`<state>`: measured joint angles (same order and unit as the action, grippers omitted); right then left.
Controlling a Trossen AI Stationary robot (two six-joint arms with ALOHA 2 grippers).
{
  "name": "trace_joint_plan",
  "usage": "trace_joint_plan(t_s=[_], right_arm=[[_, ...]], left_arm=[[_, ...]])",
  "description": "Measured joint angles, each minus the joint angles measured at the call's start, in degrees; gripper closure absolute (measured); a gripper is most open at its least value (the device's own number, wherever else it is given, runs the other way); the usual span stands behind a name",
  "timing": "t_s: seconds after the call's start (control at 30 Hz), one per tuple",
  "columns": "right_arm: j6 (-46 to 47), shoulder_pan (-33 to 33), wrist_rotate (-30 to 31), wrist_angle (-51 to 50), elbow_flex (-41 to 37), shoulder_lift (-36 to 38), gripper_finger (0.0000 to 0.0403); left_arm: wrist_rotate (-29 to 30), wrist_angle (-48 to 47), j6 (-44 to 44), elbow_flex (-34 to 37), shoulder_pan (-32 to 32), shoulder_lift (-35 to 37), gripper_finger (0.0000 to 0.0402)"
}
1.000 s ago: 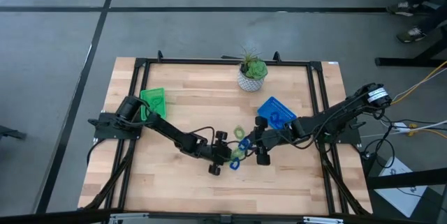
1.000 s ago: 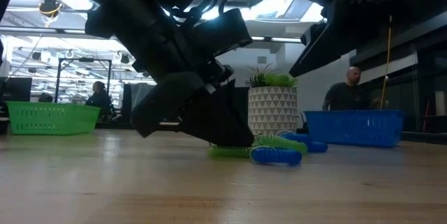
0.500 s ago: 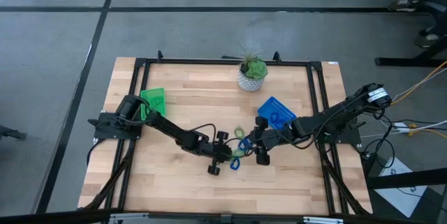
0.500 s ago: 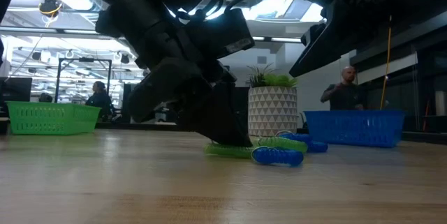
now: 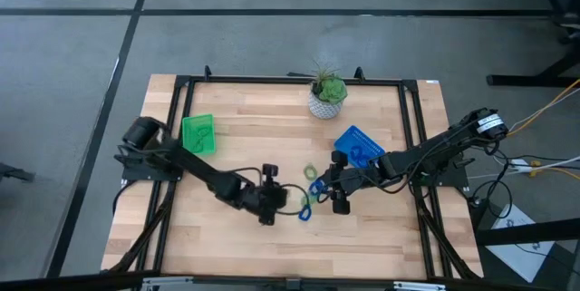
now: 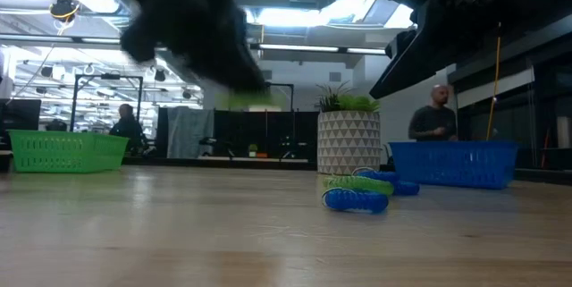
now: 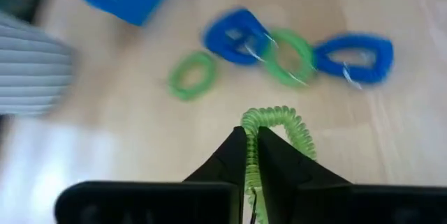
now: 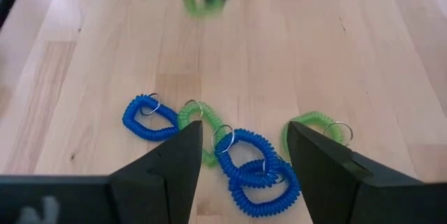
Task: Sort spring keychains
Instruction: Put the green spring keychain in the green bin
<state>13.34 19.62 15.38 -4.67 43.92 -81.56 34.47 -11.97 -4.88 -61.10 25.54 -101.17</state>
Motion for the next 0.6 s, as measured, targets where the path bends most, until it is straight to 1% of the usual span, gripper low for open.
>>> trace_joint_plan(t_s=[0.2,0.3,0.43,0.5,0.6], right_arm=[[-0.04,0.00,0.03,0.07,0.01,0.00,0.0194],[-0.06,0.00,0.04,0.09,0.01,0.00,0.0194],[-0.10,0.00,0.44,0.09,0.02,0.00,0.0194],[-0.08,0.00,0.48,0.09,0.02,0.00,0.0194],[-0.11,0.00,0.62,0.09,0.02,0.00,0.0194]], left_arm=[[12.99,-5.90,-5.99,-0.06,5.23,6.54,0.0382],[20.94,-10.46,-10.72,-0.16,8.10,9.24,0.0381],[29.75,-16.29,-17.63,-0.16,11.44,11.65,0.0381],[32.95,-19.20,-20.93,-0.16,12.58,12.33,0.0381],[35.85,-23.65,-25.82,-0.16,13.20,12.53,0.0381]])
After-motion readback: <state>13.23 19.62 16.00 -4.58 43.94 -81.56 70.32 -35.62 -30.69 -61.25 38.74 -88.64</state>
